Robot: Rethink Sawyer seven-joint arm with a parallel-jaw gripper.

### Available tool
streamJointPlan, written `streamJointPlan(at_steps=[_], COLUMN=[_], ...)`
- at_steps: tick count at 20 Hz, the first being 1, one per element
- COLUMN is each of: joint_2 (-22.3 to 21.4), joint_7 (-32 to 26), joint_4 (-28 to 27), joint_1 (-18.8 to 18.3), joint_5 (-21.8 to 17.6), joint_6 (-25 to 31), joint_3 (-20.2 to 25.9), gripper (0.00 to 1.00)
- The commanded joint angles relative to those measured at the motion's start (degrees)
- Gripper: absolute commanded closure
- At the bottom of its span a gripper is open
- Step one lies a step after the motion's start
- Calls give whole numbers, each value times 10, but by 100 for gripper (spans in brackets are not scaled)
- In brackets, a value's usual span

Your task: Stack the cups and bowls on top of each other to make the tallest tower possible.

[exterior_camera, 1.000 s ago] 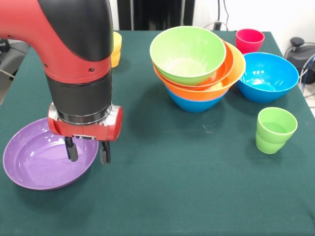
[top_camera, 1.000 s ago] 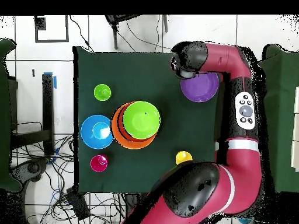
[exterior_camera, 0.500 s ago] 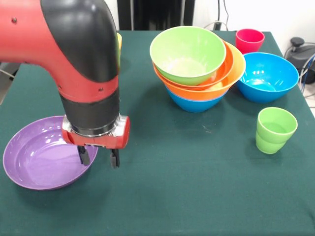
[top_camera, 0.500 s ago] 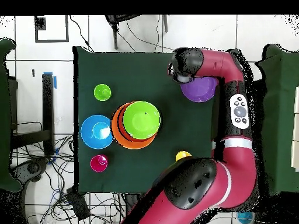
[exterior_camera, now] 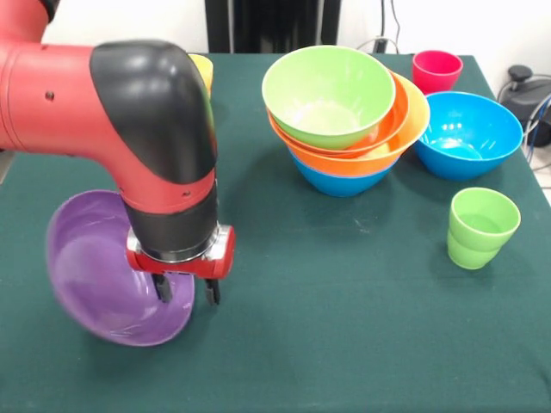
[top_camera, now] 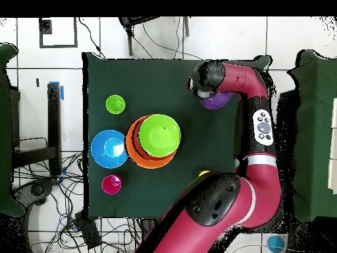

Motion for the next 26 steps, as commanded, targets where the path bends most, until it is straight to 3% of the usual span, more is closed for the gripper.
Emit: streamJointPlan(at_steps=[1, 8, 9, 18, 26], joint_2=[29, 22, 20, 14, -28], joint_7=[-80, -77, -72, -63, -41], joint_4=[-13, -9, -4, -13, 32], joint_1=[3, 5, 3, 9, 10], joint_5=[-15, -12, -10, 1, 16], joint_6=[-28, -26, -29, -8, -7], joint_3=[-6, -12, -13, -17, -27], gripper=[0, 0, 100, 100, 100])
